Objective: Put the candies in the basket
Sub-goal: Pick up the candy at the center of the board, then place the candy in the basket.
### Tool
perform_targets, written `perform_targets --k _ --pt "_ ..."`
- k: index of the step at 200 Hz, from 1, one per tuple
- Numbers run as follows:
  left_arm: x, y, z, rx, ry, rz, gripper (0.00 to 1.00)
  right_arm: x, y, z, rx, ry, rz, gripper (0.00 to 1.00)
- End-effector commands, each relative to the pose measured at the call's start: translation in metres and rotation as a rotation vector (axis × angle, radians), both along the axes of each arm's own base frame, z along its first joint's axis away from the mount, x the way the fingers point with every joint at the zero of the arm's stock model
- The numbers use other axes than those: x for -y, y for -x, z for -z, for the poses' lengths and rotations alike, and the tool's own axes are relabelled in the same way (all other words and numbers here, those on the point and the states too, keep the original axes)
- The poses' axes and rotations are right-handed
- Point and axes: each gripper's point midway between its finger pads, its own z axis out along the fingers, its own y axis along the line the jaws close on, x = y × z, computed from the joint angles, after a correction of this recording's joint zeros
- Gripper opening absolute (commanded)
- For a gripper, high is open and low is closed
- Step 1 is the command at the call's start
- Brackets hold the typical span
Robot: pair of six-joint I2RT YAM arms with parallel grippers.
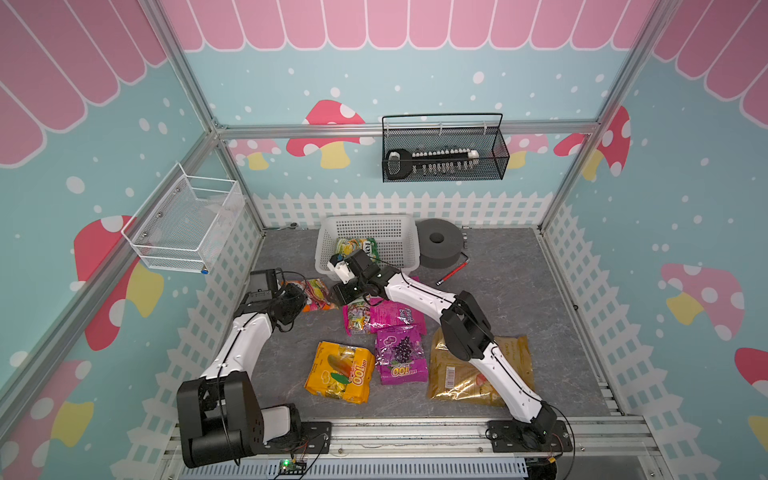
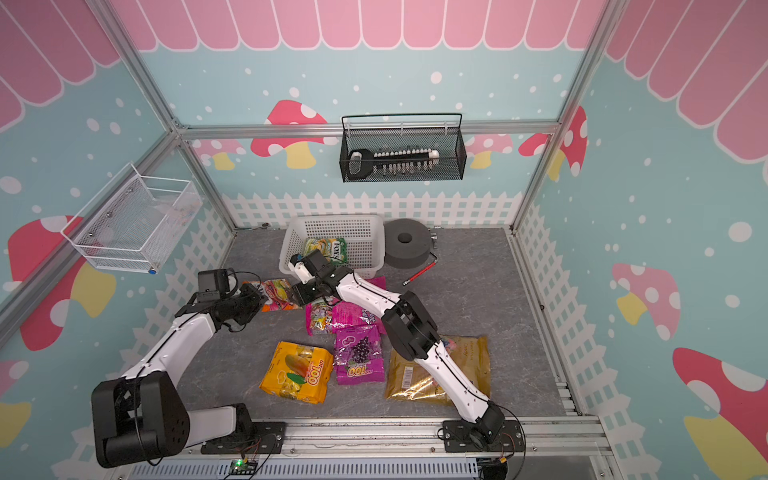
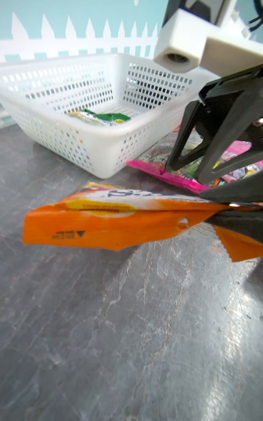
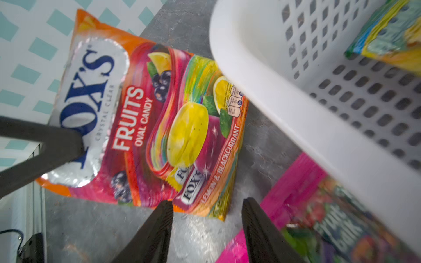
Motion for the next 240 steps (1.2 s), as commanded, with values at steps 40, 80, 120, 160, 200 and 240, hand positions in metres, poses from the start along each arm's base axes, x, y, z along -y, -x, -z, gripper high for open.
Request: perform_targets --k 40,80,120,160,200,240 --pt "0.033 -0.020 -0.097 0.173 -0.195 0.105 0.00 0.034 -0.002 -0.128 0.206 -0.173 0.085 0.55" --pt "0.068 -0.029 -0.151 0.271 -0.243 0.192 0.00 0.068 -0.014 -0.164 0.227 -0.213 0.149 0.57" --pt "0.112 -0.041 -0.194 0.355 -0.258 0.279 0.00 0.112 -0.032 -0.166 0.204 -0.223 0.222 0.57" --pt "0.138 -0.078 -0.189 0.350 -0.268 0.339 0.00 0.168 -0.054 -0.147 0.159 -0.201 0.365 0.57" --pt "0.176 -0.122 -0.166 0.327 -0.254 0.418 0.00 0.217 -0.054 -0.145 0.179 -0.177 0.467 0.59" --pt "0.204 -0.163 -0.130 0.281 -0.210 0.476 0.00 0.259 -0.042 -0.147 0.256 -0.089 0.559 0.62"
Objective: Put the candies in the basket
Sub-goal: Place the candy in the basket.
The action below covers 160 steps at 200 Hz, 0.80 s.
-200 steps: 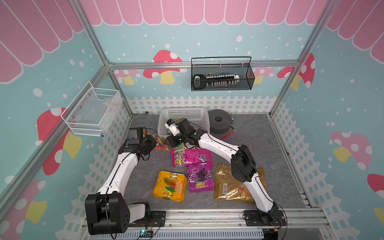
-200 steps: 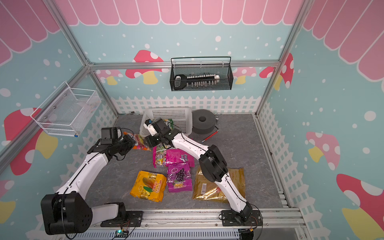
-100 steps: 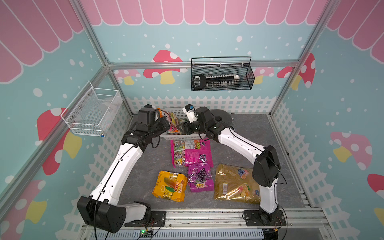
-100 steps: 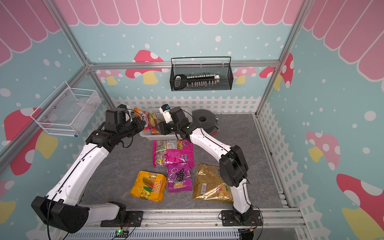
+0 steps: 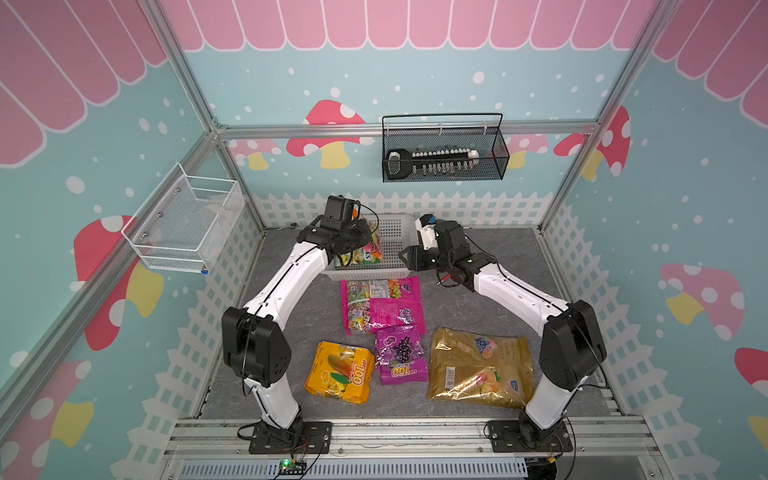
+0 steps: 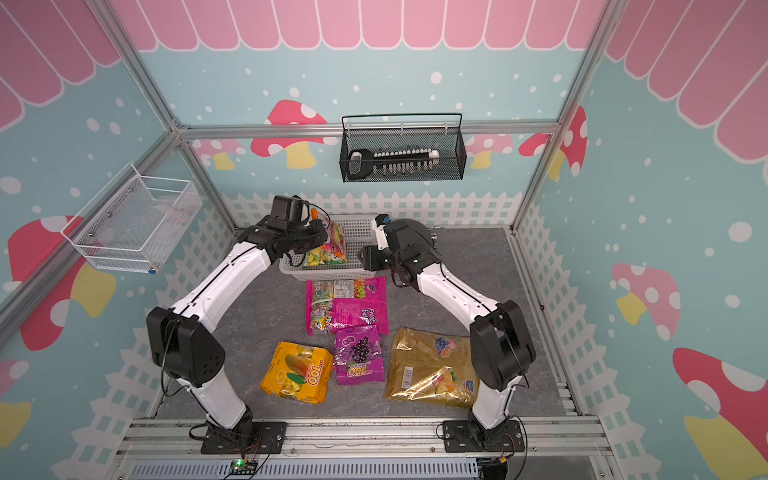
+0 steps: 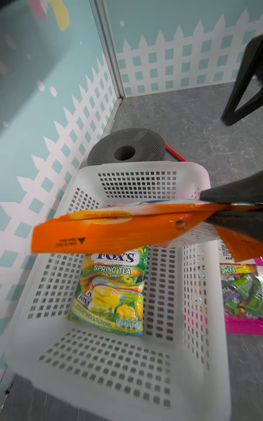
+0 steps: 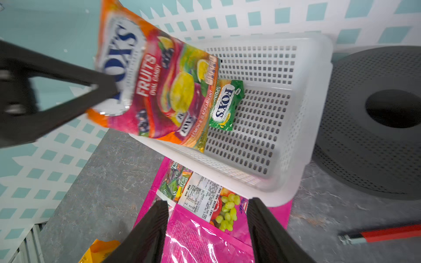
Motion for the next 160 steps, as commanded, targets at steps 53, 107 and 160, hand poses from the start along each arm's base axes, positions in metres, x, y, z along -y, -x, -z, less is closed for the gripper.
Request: perform_targets --k 53,107,160 --pt "0.035 -0.069 0.037 0.021 0.036 0.074 0.00 0.054 0.023 -0.013 0.102 0.128 0.135 0.64" --pt "0.048 -0.094 0.097 -0.025 0.165 0.125 0.00 0.060 0.029 -0.023 0.127 0.132 0.137 0.64" --pt "0.051 -0.096 0.132 -0.045 0.143 0.154 0.00 0.057 0.030 -0.021 0.112 0.114 0.124 0.64"
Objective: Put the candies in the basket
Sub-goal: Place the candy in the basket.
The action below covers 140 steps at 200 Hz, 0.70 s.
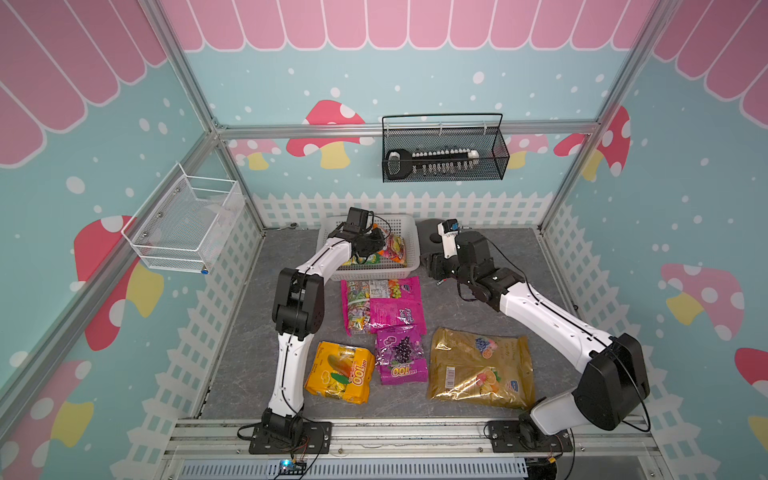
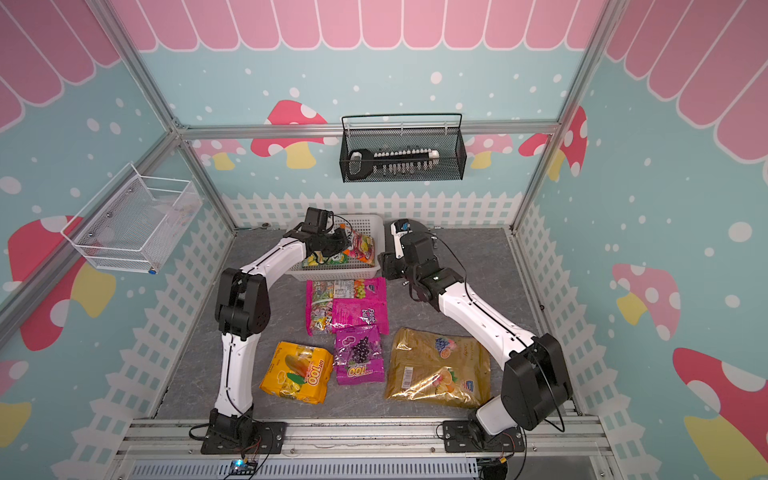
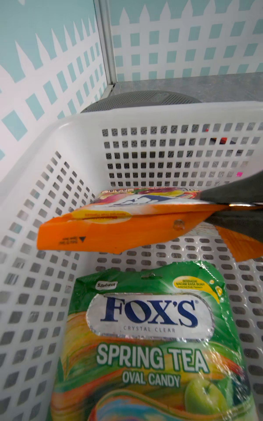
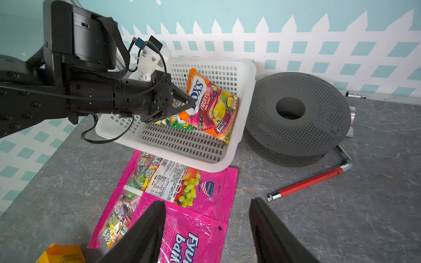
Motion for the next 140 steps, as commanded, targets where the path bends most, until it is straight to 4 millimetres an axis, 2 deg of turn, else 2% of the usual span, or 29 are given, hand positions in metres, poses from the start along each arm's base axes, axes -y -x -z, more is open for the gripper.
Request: perform_targets --k 1,23,37,57,84,119,140 --pt "0.011 -0.008 0.005 0.050 0.011 0.046 0.00 0.000 0.003 -0.003 0.000 -0.005 -0.006 0.64" --pt "0.003 -0.008 0.016 0.042 -0.039 0.028 0.12 -0.003 0.003 -0.004 -0.009 -0.021 -0.019 0.64" --pt "-0.011 -0.007 0.019 0.033 -0.105 -0.029 0.27 -0.004 0.004 -0.003 -0.015 -0.025 -0.024 0.64" --pt "-0.036 -0.003 0.012 0.051 -0.197 -0.121 0.46 -0.004 0.005 -0.002 -0.019 -0.026 -0.024 0.65" --pt "-0.049 0.003 -0.005 0.088 -0.267 -0.177 0.67 -0.006 0.005 0.002 -0.029 -0.030 -0.030 0.65" --pt "-0.055 0.009 -0.019 0.121 -0.314 -0.175 0.70 -0.012 0.005 0.008 -0.052 -0.037 -0.054 0.65" --pt "-0.043 0.010 -0.021 0.121 -0.246 -0.077 0.64 -0.014 0.007 0.009 -0.065 -0.049 -0.066 0.65"
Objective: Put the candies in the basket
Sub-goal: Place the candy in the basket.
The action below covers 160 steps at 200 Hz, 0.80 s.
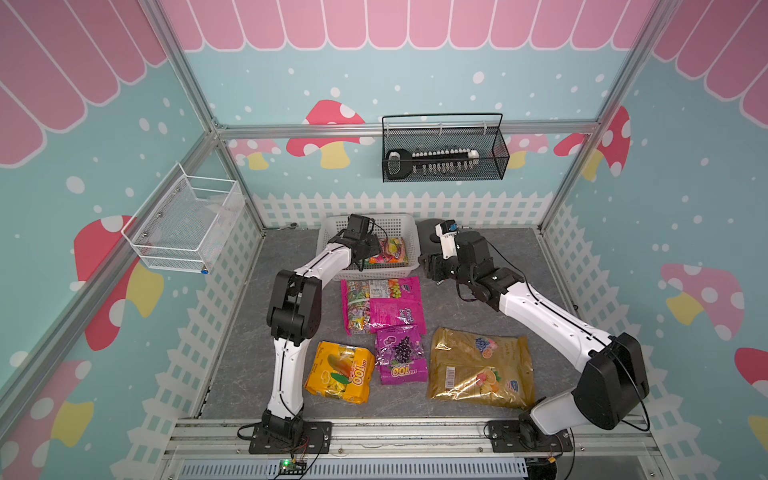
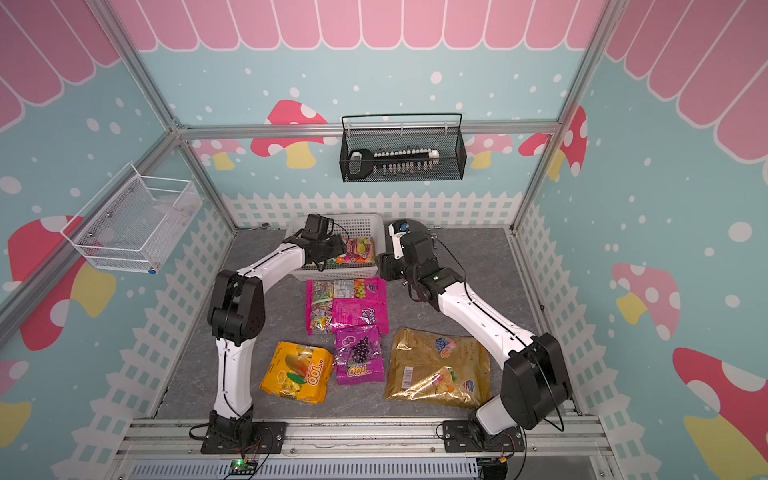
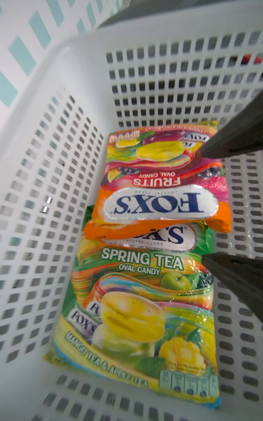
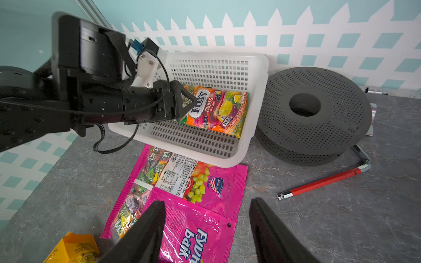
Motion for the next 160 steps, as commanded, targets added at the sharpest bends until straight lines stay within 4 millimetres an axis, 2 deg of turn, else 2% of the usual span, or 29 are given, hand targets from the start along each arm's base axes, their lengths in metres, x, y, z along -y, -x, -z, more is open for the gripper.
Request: perform_targets --k 1,19,46,64,106,160 --pt "0.007 -0.001 -0.026 0.051 0.025 0.087 0.63 -0.005 0.002 0.006 -0.035 -0.016 -0.020 0.65" --pt "0.019 -0.001 -0.022 0.030 0.097 0.178 0.54 -0.006 0.004 0.009 -0.048 -0.020 -0.027 0.64" --pt "0.020 -0.011 -0.010 0.016 0.123 0.213 0.27 -0.005 0.008 0.011 -0.059 -0.021 -0.031 0.62" --pt "0.024 -0.015 -0.002 0.011 0.129 0.236 0.17 -0.003 0.010 0.009 -0.057 -0.023 -0.028 0.62" --pt "0.027 -0.019 0.028 -0.035 0.135 0.245 0.08 -0.001 0.011 0.010 -0.059 -0.018 -0.021 0.61" --pt "0.030 -0.020 0.056 -0.083 0.154 0.244 0.12 -0.004 0.010 0.012 -0.068 -0.020 -0.029 0.61"
